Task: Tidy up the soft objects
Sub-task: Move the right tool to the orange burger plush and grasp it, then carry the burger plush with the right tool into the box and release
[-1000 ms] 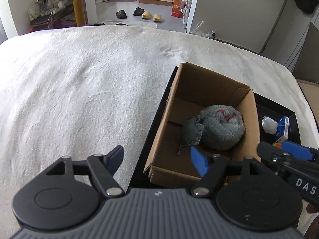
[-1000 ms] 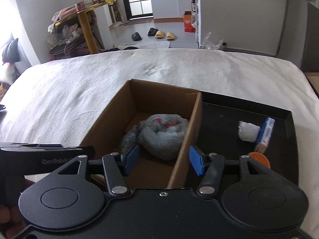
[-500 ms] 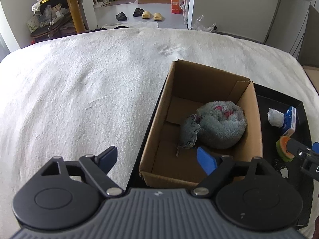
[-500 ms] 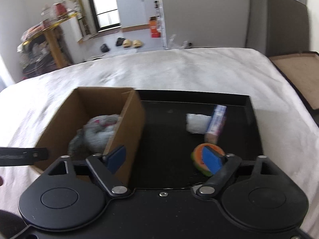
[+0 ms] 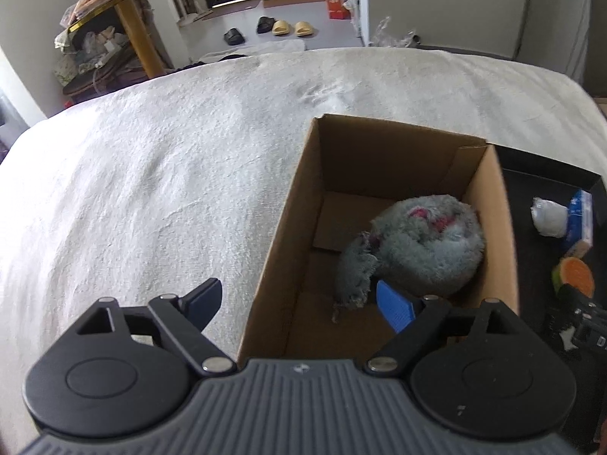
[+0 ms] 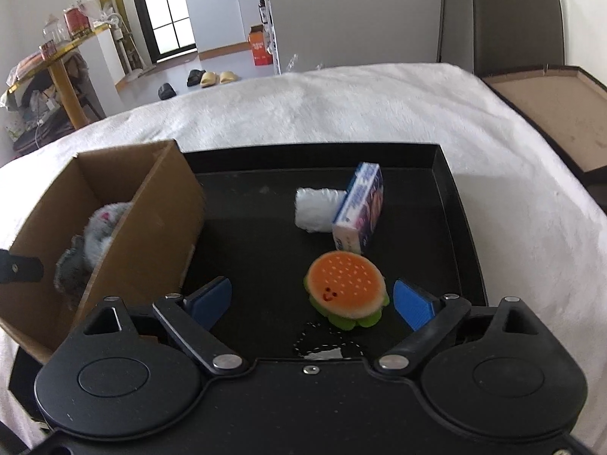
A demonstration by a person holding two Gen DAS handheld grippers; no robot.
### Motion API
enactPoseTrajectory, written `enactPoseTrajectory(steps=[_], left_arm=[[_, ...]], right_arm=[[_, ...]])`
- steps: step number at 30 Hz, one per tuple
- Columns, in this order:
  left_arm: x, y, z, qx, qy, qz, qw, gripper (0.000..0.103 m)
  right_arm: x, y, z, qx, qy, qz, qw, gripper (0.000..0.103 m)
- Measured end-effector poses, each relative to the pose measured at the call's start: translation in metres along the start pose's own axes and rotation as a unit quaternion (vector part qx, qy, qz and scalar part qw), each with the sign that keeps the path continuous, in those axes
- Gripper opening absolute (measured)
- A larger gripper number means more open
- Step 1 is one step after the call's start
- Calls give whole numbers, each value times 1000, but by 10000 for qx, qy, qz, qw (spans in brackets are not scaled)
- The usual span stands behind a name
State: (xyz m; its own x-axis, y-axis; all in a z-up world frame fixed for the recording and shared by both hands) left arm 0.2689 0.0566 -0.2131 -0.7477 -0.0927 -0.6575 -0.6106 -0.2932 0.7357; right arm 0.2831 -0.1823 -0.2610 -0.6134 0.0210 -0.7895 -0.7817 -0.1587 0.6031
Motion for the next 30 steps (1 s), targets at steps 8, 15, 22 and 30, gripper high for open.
enactPoseTrajectory(steps=[8,15,22,30], left_arm=[[-1,-15,-3,-244,13,145,9996,88],[-3,-14,-9,-213,-72,141,9996,88],[1,-11,-8,-157,-145,199,9996,88],[4,1,-4,-66,-97,162,9998,88]], right_arm=[[8,-22,-7,91,104,87,9999,93],[16,-34,-5,238,313,68,9992,88],[22,-33,-12,215,113,291,9993,45],[15,-12,-13,216,127,198,9995,44]])
Point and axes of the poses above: each gripper's, at about its wrist camera, not at the fingertips, and y roughly against the way its jaws point, z to its left, x to its underside, the point moved 4 cm from there along -y, roughly the way its jaws point, and after that the axes turned 11 degrees about -z, right-handed, at the moved point
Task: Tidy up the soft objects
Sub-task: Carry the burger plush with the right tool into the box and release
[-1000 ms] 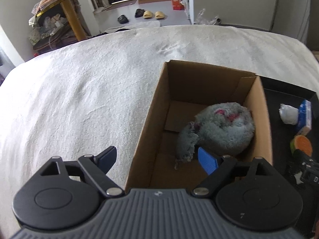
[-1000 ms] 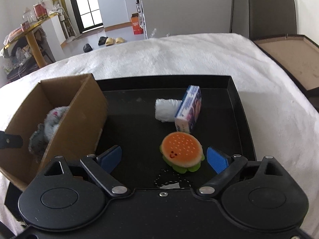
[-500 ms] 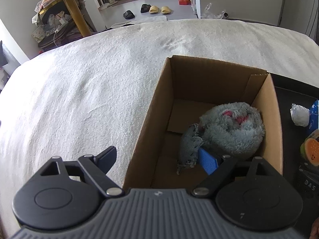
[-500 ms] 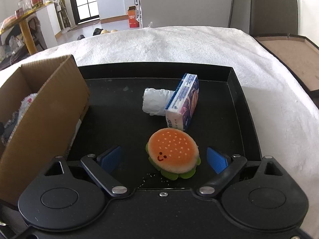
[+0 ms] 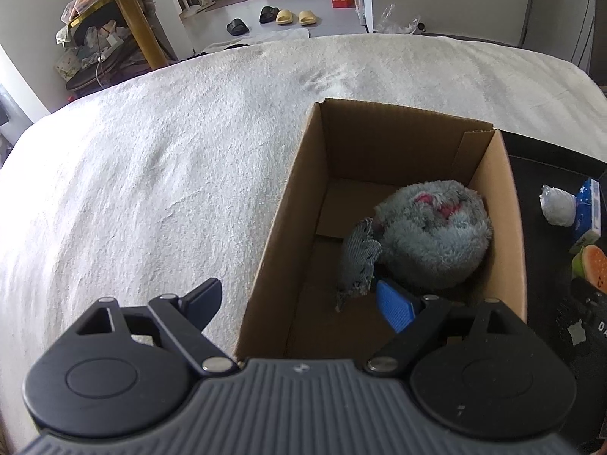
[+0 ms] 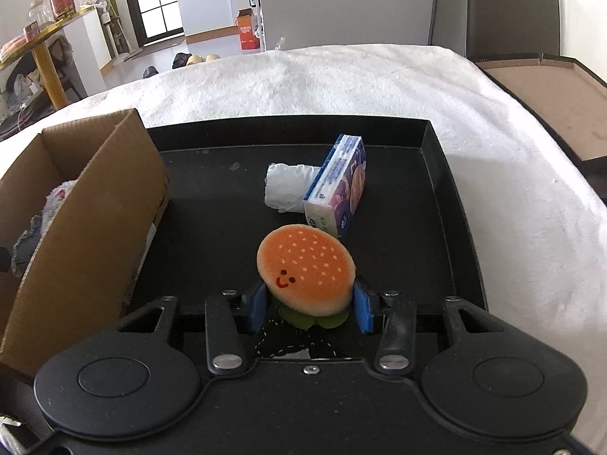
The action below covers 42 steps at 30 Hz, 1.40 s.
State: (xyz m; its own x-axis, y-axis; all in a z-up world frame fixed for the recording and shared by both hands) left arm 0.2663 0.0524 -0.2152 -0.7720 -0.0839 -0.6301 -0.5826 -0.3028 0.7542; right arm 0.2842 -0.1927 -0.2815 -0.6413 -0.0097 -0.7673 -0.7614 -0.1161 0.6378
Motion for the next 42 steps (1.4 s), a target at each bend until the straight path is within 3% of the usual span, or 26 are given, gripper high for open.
enactPoseTrajectory(steps=[7,31,42], left_arm=[[2,14,8,123,51,-77,9999,88],[8,34,23,419,149,-225,9988,87],[11,31,31,625,362,-334,9968,83]], right_arm=[[-10,24,3,-155,171,-113,9997,44],[-41,66,27,-118,557,-471,9973,44],[-62,83,61,-506,797,-672,9933,45]])
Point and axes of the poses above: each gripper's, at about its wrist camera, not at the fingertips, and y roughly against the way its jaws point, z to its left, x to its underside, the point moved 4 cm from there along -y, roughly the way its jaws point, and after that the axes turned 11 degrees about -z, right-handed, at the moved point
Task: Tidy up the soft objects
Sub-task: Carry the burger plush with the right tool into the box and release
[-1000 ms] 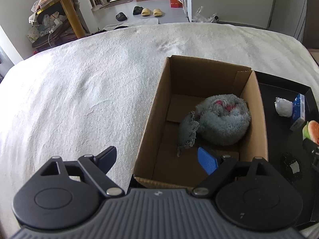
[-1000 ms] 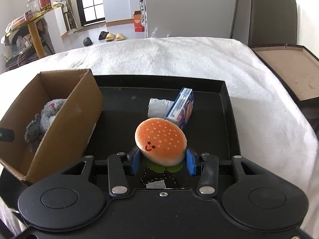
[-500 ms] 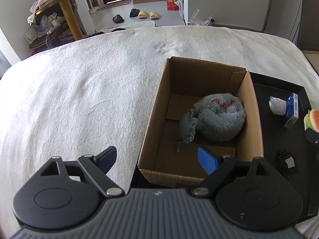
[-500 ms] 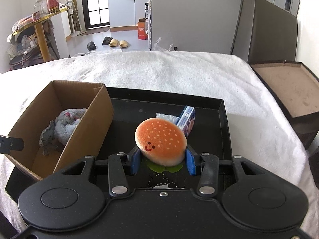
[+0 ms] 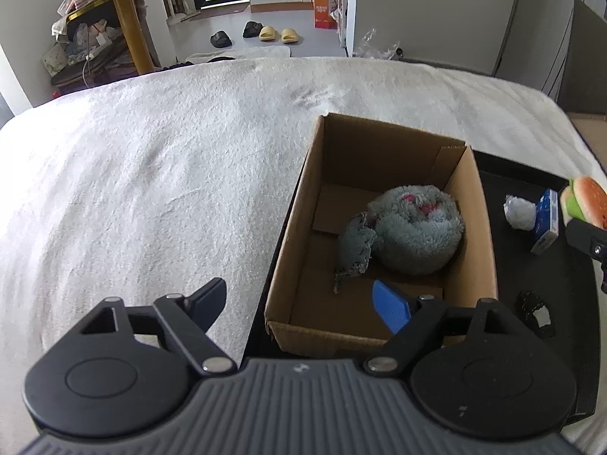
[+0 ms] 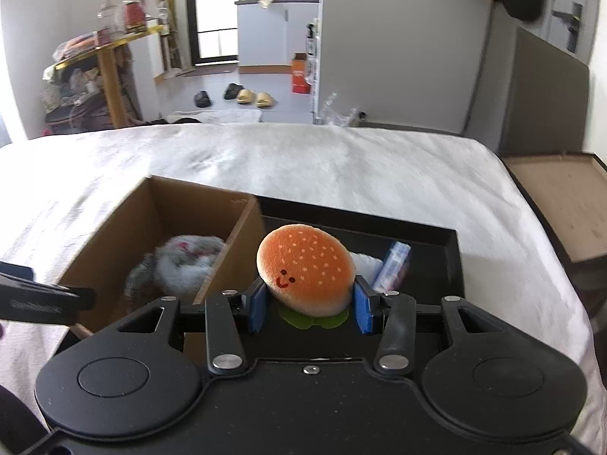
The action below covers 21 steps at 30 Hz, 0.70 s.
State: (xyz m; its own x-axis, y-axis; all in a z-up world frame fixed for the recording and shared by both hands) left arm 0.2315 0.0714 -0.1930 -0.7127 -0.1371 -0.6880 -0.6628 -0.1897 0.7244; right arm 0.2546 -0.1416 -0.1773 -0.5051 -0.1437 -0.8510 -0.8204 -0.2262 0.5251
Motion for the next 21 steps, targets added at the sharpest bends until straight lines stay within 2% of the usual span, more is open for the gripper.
enactPoseTrajectory(steps=[3,5,10,17,21], left_arm=[[1,-3,2,69,39,-13,10000,77],[1,-5,4,122,101,3,9999,67],[5,-11,10,207,237,43,9995,54],[5,-24,26,300,522,206,9980,24],[4,-31,34,438,691,333,9961,15]], right_arm=[[-9,2,11,-143,109,-62,9998,45],[-14,2,19,-232,184,-84,9995,45],[-22,-3,37,-389,349,-69,9986,45],[-31,-16,66,-574,567,-29,9967,45],[-35,-25,82,-717,668,15,9952,45]])
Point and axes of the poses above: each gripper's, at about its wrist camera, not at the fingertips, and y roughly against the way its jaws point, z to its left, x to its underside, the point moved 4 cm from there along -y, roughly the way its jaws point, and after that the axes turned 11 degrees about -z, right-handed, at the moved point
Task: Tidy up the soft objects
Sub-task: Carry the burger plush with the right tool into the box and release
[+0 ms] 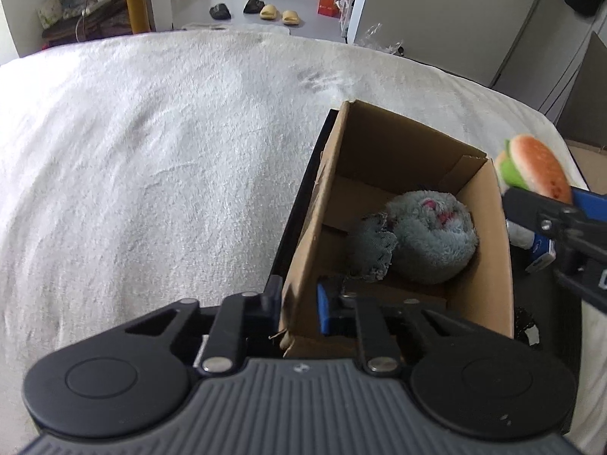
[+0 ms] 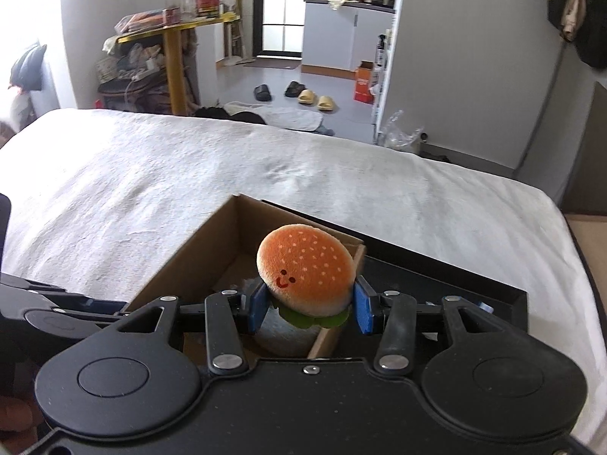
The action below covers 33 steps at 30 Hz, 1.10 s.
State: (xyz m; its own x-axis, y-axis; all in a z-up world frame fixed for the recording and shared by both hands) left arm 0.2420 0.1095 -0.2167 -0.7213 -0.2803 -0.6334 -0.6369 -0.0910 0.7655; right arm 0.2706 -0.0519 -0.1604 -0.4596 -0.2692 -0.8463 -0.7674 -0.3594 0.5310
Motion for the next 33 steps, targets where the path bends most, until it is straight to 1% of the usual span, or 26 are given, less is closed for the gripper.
enactPoseTrajectory(steps=[4,10,13,16,18,20,22,23,27,28,29,30,32,33], left_arm=[[-2,-4,5,106,182,71,9998,12],[-4,-10,11,182,346,205,9990,12],[-4,-10,14,232,451,259,9984,13],[-4,-11,16,250,505,274,9980,13],[-5,-11,15,254,466,273,9982,13],[-5,-11,15,267,440,284,9983,13],[-5,-10,14,258,448,295,9982,13],[-6,-10,14,251,453,292,9982,15],[-6,-4,9,107,278,241,9993,18],[-6,-3,9,76,253,243,9994,22],[-7,-2,8,47,231,253,9994,29],[-7,-1,7,24,217,247,9995,33],[-8,4,6,-17,187,171,9997,52],[-9,7,6,-56,166,125,9998,57]], right_arm=[[-5,-13,14,-105,145,86,9998,45],[-9,-32,31,-197,328,178,9991,46],[-12,-41,38,-256,306,193,9990,46],[-20,-46,45,-304,311,59,9990,51],[-22,-48,47,-309,278,53,9991,59],[-21,-47,44,-238,255,94,9993,64],[-19,-45,40,-195,195,106,9996,64],[-17,-43,36,-175,152,130,9996,64],[-12,-35,27,-62,50,184,9998,65],[-10,-32,25,-40,59,188,9998,65],[-8,-28,23,-17,63,188,9998,65],[-7,-24,21,5,60,183,9998,66],[-6,-17,17,29,34,162,9999,67],[-5,-14,15,50,9,153,9999,68]])
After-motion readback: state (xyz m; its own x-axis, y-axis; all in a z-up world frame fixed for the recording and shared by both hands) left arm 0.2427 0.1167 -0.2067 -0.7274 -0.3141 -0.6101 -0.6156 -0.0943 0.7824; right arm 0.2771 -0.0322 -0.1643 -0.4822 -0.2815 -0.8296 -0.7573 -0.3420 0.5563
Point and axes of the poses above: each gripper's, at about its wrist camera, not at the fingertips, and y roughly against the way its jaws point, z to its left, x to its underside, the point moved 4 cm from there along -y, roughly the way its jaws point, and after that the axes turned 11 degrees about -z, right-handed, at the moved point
